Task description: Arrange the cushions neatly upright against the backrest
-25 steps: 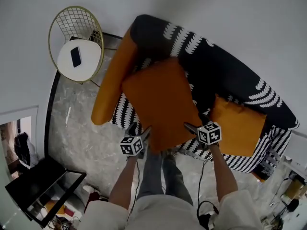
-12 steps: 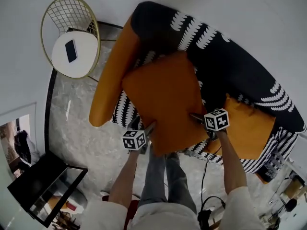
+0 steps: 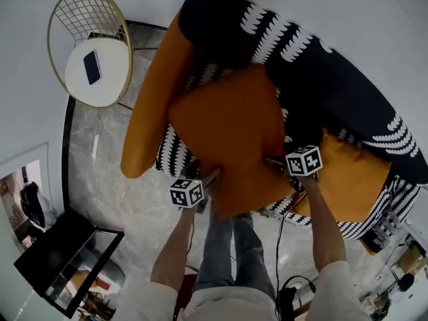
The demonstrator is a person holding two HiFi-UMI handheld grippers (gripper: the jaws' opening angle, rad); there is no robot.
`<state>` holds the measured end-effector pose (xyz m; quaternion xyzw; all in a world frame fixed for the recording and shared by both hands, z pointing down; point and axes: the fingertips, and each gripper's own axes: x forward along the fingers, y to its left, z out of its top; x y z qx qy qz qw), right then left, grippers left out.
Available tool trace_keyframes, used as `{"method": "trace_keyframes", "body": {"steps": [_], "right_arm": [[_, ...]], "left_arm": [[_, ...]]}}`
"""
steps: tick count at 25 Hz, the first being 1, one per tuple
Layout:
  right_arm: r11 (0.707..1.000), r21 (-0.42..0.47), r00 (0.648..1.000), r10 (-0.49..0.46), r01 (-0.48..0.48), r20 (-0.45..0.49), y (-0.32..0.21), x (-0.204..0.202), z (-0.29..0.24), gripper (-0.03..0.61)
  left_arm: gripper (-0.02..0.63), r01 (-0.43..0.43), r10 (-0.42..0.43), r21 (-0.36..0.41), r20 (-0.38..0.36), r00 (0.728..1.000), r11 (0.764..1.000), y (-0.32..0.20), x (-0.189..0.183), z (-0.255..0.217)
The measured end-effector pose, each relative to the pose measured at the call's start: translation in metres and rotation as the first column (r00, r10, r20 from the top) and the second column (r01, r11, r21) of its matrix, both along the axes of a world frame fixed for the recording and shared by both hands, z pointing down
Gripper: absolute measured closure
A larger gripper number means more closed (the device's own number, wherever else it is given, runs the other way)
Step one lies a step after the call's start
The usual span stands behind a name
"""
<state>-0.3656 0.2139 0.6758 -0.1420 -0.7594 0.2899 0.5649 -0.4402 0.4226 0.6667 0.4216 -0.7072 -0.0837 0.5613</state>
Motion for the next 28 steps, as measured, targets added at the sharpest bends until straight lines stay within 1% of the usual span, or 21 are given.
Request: {"method": "trace_keyframes", "body": {"steps": [3, 4, 6, 7, 10, 11, 12, 15, 18, 21, 23, 25, 28], "right_arm": [[0.999, -0.001, 0.999, -0.037, 0.037, 0.0, 0.003, -0.001, -0.002, 0.175], [0.999, 0.004, 0.999, -0.047, 0.047, 0.005, 0.004, 0.001, -0.007, 0.2], [0.997, 0.028, 0.997, -0.067, 0.066, 0.025, 0.006, 0.004, -0.016, 0.265], [0.996, 0.046, 0.996, -0.078, 0.076, 0.037, 0.007, 0.002, -0.018, 0.317], [0.99, 0.098, 0.991, -0.109, 0.102, 0.075, 0.012, -0.011, -0.027, 0.419], [0.988, 0.114, 0.99, -0.115, 0.105, 0.086, 0.012, -0.012, -0.032, 0.444], [0.986, 0.126, 0.989, -0.117, 0.104, 0.095, 0.012, -0.012, -0.036, 0.456], [0.988, 0.138, 0.988, -0.093, 0.075, 0.123, 0.016, -0.012, -0.045, 0.472], [0.99, 0.135, 0.987, -0.062, 0.041, 0.149, 0.023, -0.008, -0.054, 0.477], [0.99, 0.143, 0.982, -0.012, -0.015, 0.187, 0.028, 0.005, -0.075, 0.479], [0.987, 0.146, 0.978, 0.04, -0.072, 0.207, 0.03, 0.021, -0.09, 0.48], [0.978, 0.15, 0.969, 0.107, -0.142, 0.225, 0.028, 0.036, -0.103, 0.48], [0.949, 0.165, 0.942, 0.221, -0.267, 0.254, 0.016, 0.054, -0.12, 0.48]], "left_arm": [[0.218, -0.001, 0.001, 0.005, -0.003, 1.0, 1.0, -0.002, 0.001, 0.0], [0.234, -0.008, 0.008, 0.006, -0.003, 1.0, 1.0, -0.003, 0.004, -0.003], [0.289, -0.017, 0.017, 0.007, 0.001, 1.0, 1.0, -0.005, 0.007, -0.01], [0.326, -0.014, 0.014, 0.007, 0.002, 1.0, 1.0, -0.006, 0.005, -0.012], [0.436, 0.017, -0.017, 0.01, 0.006, 1.0, 1.0, -0.009, -0.004, -0.017], [0.462, 0.025, -0.025, 0.013, 0.01, 1.0, 1.0, -0.01, -0.004, -0.02], [0.482, 0.032, -0.033, 0.017, 0.016, 0.999, 0.999, -0.011, -0.004, -0.024], [0.495, 0.046, -0.046, 0.024, 0.035, 0.998, 0.999, -0.008, -0.006, -0.031], [0.497, 0.046, -0.048, 0.033, 0.055, 0.997, 0.998, -0.003, -0.009, -0.039], [0.497, 0.035, -0.04, 0.062, 0.086, 0.996, 0.997, -0.003, -0.009, -0.057], [0.497, -0.005, -0.003, 0.075, 0.107, 0.994, 0.997, -0.007, -0.004, -0.071], [0.497, -0.068, 0.055, 0.088, 0.136, 0.989, 0.994, -0.018, -0.003, -0.084], [0.497, -0.177, 0.154, 0.113, 0.184, 0.971, 0.978, -0.047, -0.006, -0.101]]}}
